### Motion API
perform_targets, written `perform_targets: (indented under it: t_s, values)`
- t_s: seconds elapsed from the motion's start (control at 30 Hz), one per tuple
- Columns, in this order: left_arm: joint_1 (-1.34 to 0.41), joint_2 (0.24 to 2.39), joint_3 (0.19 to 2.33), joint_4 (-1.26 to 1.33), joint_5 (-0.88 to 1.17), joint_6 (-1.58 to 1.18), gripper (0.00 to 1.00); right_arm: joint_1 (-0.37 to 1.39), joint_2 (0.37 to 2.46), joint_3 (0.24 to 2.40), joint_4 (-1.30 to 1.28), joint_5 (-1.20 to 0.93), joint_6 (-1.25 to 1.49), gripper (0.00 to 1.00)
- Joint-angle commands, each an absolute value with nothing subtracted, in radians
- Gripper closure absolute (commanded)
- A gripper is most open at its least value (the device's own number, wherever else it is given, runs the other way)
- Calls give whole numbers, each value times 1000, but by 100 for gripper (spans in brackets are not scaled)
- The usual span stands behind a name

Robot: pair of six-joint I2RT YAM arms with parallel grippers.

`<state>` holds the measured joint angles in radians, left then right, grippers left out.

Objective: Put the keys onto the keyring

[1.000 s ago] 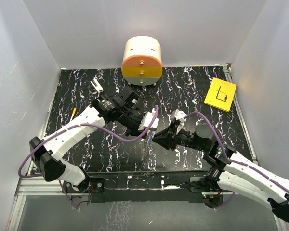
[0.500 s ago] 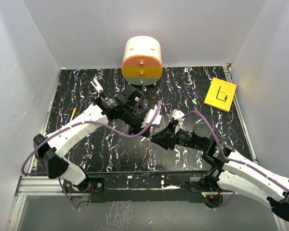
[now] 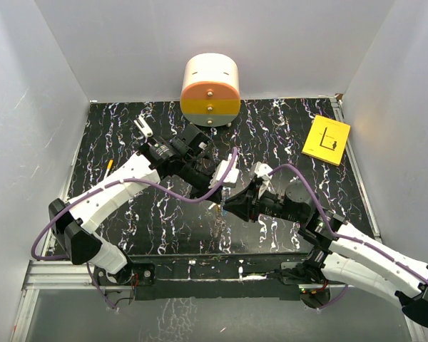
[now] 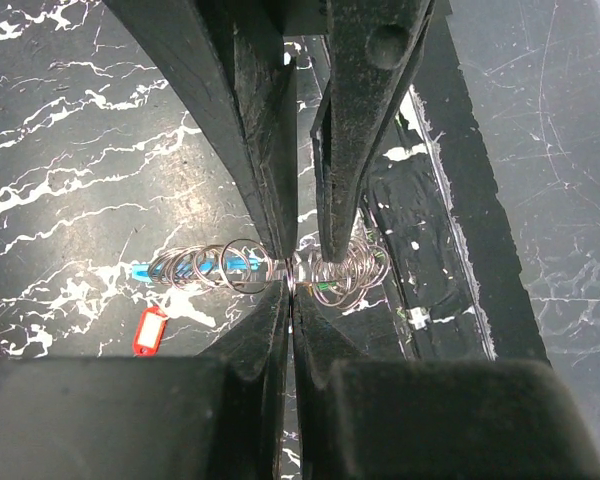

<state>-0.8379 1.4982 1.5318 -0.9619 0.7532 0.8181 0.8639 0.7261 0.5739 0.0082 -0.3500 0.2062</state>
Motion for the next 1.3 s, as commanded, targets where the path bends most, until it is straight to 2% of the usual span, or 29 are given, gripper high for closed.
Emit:
perform_targets:
  t_s: [0.0, 0.53, 1.1, 1.2, 1.27]
  values:
    - [-834, 1479, 1581, -976, 834, 818, 100, 868, 724, 602, 61, -324, 164, 75]
    - [-834, 1500, 1597, -964, 861, 781, 100, 868, 749, 614, 85, -331, 155, 75]
    - [-835, 1508, 1606, -947, 874, 750, 100, 869, 779, 615, 106, -347, 155, 80]
    - [-834, 1512, 1619, -956, 872, 748, 100, 870, 778, 612, 98, -345, 156, 82]
    - [-834, 1513, 1621, -960, 871, 749, 100, 869, 774, 611, 95, -343, 157, 88]
